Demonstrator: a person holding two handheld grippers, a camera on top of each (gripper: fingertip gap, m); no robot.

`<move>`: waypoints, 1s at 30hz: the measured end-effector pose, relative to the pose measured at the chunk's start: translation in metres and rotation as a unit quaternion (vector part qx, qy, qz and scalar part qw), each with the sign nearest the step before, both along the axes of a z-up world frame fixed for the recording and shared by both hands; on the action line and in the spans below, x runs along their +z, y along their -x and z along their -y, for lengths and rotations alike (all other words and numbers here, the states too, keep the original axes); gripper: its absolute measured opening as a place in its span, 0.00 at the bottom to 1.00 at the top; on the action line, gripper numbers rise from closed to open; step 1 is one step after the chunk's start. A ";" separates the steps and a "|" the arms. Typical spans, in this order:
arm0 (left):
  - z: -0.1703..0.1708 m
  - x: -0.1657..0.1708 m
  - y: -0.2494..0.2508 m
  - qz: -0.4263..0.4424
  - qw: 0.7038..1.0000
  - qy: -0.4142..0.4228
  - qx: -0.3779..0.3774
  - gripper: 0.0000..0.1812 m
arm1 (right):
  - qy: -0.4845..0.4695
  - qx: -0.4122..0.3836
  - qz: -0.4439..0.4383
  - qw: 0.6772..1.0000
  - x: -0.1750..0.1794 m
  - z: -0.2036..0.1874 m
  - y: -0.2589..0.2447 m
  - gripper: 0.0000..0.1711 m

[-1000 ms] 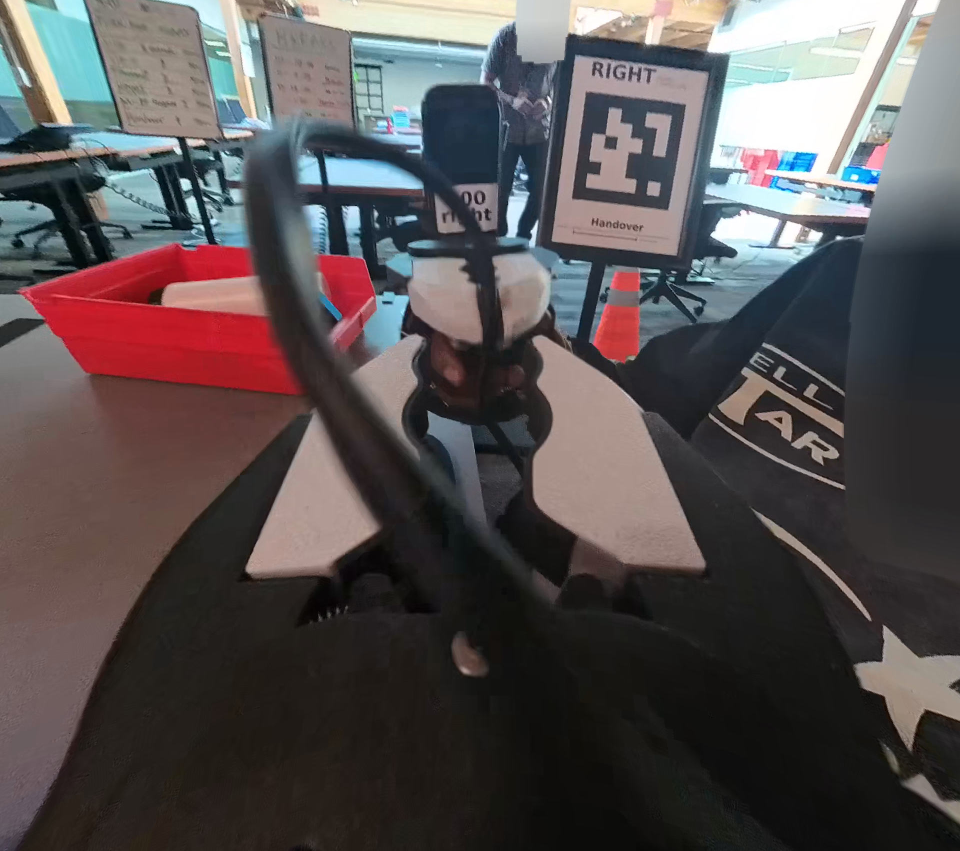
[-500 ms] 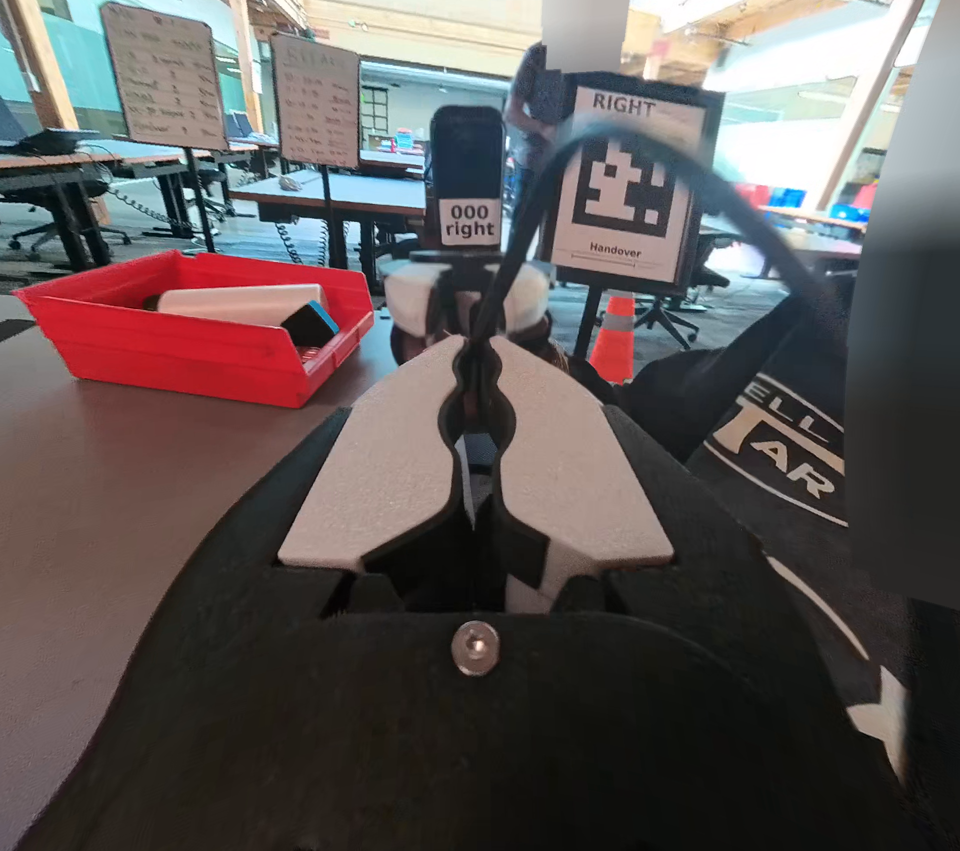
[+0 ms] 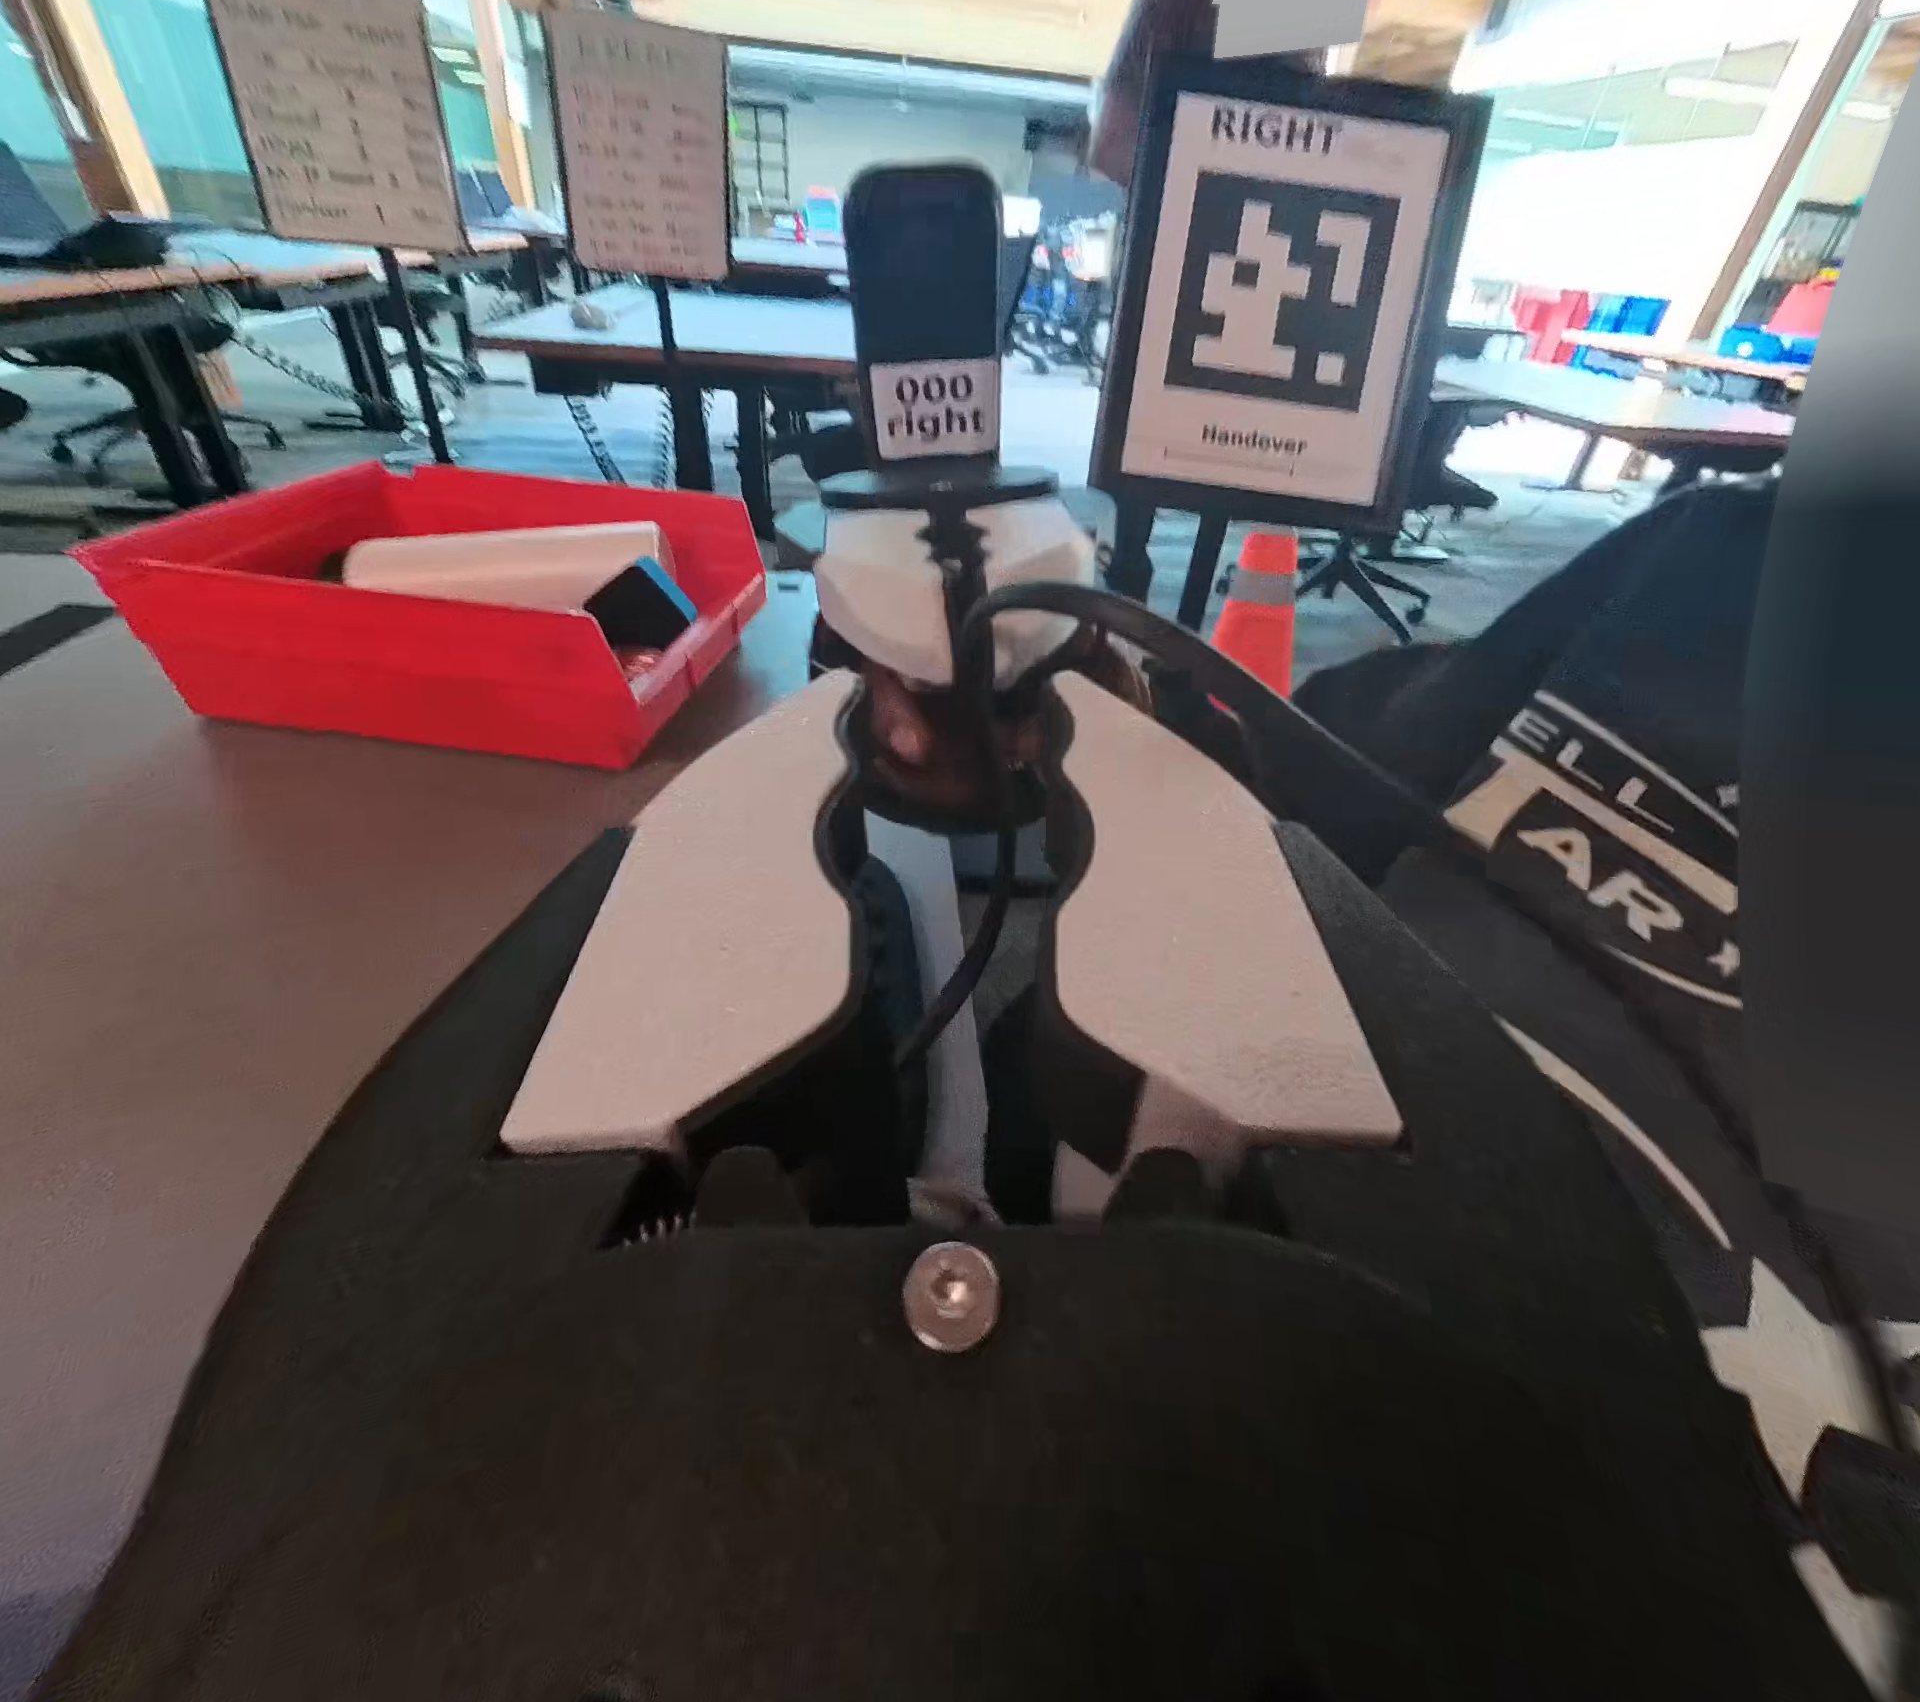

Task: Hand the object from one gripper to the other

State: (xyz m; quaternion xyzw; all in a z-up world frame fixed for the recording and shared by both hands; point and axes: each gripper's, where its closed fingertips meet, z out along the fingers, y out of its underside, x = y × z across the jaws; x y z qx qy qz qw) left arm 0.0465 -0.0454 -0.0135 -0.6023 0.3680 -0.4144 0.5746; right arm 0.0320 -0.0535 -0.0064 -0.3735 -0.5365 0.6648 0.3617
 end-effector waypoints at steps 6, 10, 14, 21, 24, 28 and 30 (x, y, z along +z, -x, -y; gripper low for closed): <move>0.003 -0.016 -0.021 -0.027 0.999 0.008 -0.037 0.02 | -0.004 -0.003 -0.014 1.000 0.004 0.005 0.000 0.03; -0.002 -0.007 -0.012 -0.014 1.000 -0.011 -0.008 0.02 | -0.001 -0.007 -0.025 1.000 0.008 0.004 -0.002 0.06; -0.002 0.012 0.004 0.027 0.999 -0.033 0.019 0.02 | -0.024 -0.018 0.006 1.000 -0.003 -0.003 -0.001 0.15; 0.005 0.026 0.007 0.063 0.997 -0.049 0.014 0.02 | -0.052 0.003 0.039 0.998 -0.024 0.010 0.013 0.09; 0.006 0.025 0.005 0.061 0.997 -0.051 0.008 0.03 | -0.052 0.003 0.033 0.998 -0.021 0.009 0.011 0.03; 0.002 0.000 0.002 -0.010 1.000 -0.030 -0.005 0.14 | -0.027 -0.005 -0.008 1.000 -0.002 0.004 0.002 0.03; 0.001 -0.013 -0.005 -0.039 0.999 -0.017 -0.019 0.14 | -0.026 -0.012 -0.019 0.999 0.003 0.003 -0.001 0.03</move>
